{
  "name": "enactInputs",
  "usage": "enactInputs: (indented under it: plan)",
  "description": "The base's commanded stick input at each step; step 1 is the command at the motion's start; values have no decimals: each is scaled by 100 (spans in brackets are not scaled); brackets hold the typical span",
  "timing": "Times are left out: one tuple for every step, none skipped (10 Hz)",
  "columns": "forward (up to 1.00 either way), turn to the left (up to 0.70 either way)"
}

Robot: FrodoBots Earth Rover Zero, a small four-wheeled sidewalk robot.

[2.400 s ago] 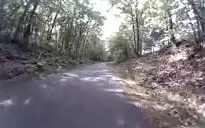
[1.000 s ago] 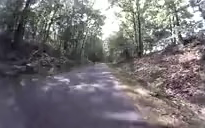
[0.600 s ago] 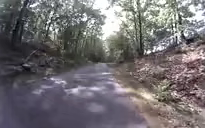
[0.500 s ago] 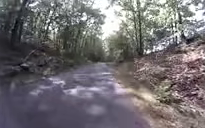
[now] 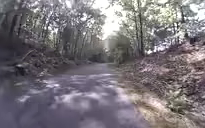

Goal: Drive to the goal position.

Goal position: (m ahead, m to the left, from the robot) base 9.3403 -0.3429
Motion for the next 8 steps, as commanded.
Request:
enactInputs:
  plan:
    - [70, 0]
    - [70, 0]
    - [70, 0]
    - [70, 0]
    - [70, 0]
    - [70, 0]
    - [70, 0]
    - [70, 0]
